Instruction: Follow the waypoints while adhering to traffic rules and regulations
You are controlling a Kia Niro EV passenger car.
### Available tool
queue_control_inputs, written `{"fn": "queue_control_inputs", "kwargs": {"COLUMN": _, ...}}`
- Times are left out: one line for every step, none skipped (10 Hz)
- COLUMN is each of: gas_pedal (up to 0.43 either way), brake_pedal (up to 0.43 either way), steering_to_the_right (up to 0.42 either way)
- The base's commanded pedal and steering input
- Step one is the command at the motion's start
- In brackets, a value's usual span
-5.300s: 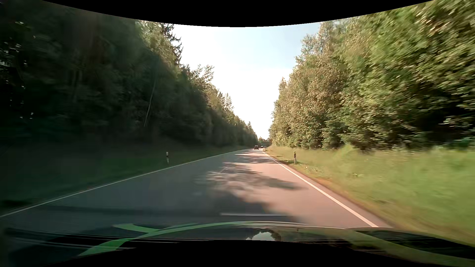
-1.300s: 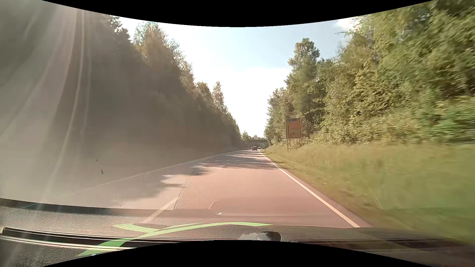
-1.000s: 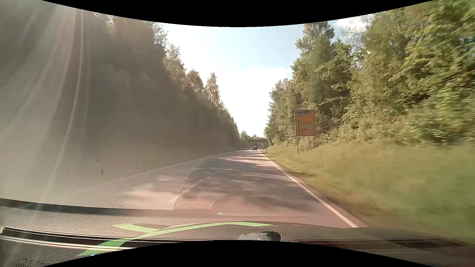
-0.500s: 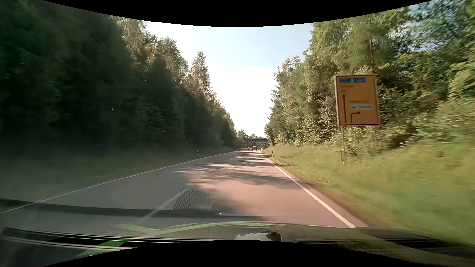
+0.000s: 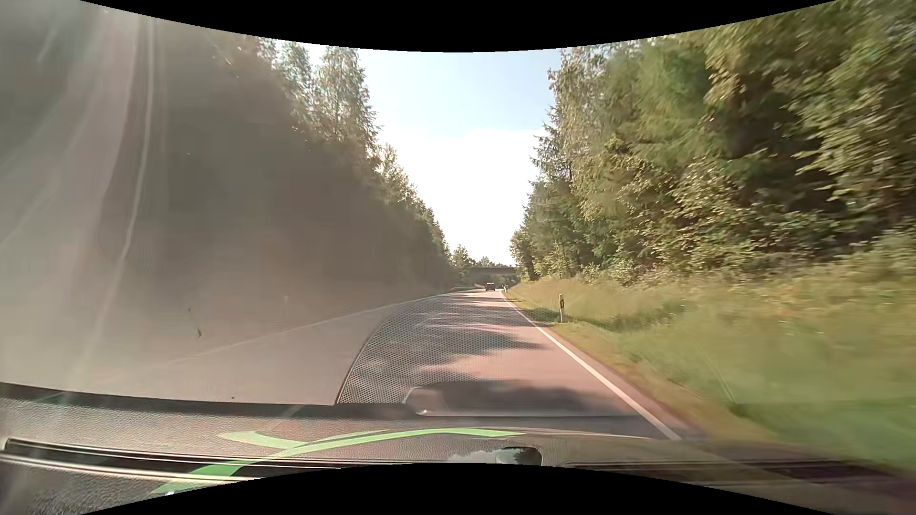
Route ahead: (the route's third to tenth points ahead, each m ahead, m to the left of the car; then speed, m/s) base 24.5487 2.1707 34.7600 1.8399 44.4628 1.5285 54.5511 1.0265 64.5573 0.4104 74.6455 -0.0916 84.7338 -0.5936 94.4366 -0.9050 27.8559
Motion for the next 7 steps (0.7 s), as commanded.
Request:
{"fn": "queue_control_inputs", "kwargs": {"gas_pedal": 0.280, "brake_pedal": 0.000, "steering_to_the_right": 0.002}}
{"fn": "queue_control_inputs", "kwargs": {"gas_pedal": 0.260, "brake_pedal": 0.000, "steering_to_the_right": 0.002}}
{"fn": "queue_control_inputs", "kwargs": {"gas_pedal": 0.260, "brake_pedal": 0.000, "steering_to_the_right": 0.001}}
{"fn": "queue_control_inputs", "kwargs": {"gas_pedal": 0.260, "brake_pedal": 0.000, "steering_to_the_right": 0.002}}
{"fn": "queue_control_inputs", "kwargs": {"gas_pedal": 0.280, "brake_pedal": 0.000, "steering_to_the_right": 0.001}}
{"fn": "queue_control_inputs", "kwargs": {"gas_pedal": 0.311, "brake_pedal": 0.000, "steering_to_the_right": 0.002}}
{"fn": "queue_control_inputs", "kwargs": {"gas_pedal": 0.311, "brake_pedal": 0.000, "steering_to_the_right": 0.002}}
